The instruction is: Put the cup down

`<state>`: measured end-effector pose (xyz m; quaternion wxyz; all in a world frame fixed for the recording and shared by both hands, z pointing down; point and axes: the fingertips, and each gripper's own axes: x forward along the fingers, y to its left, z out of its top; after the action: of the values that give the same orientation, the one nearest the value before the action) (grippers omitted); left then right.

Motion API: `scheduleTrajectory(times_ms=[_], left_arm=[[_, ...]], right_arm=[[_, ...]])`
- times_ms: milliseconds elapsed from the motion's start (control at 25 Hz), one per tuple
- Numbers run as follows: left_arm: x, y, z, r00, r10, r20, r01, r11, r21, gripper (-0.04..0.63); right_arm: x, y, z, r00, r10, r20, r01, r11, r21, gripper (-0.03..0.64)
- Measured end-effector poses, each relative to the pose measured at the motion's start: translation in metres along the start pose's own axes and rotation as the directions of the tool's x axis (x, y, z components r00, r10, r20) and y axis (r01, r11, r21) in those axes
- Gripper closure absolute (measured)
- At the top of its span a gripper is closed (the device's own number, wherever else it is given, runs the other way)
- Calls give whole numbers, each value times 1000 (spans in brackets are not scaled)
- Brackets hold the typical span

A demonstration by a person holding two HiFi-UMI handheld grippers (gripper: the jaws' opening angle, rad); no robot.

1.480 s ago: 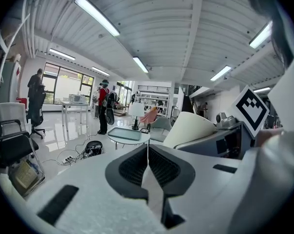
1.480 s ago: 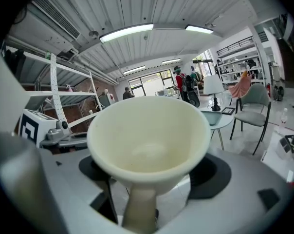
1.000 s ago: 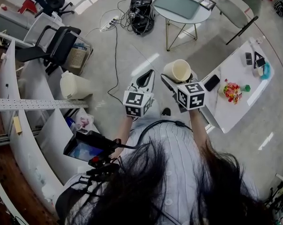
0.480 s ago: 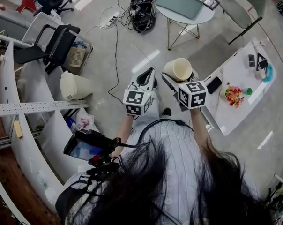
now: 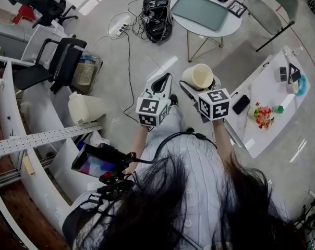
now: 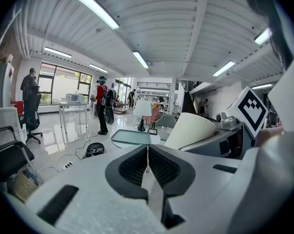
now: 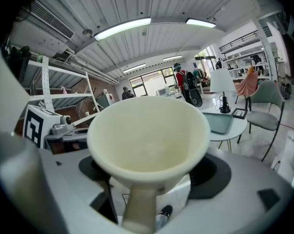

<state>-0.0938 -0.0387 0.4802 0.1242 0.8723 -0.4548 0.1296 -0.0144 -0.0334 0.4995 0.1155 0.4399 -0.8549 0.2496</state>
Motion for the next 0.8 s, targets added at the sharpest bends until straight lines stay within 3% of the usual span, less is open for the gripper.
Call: scheduleTrajectory(times_ms=[800], left_arm=[[101,98,39,991,-125,-48,126,991,36,578]], right_arm=[[110,-52,64,994,-113,-10,113,991,76,199]])
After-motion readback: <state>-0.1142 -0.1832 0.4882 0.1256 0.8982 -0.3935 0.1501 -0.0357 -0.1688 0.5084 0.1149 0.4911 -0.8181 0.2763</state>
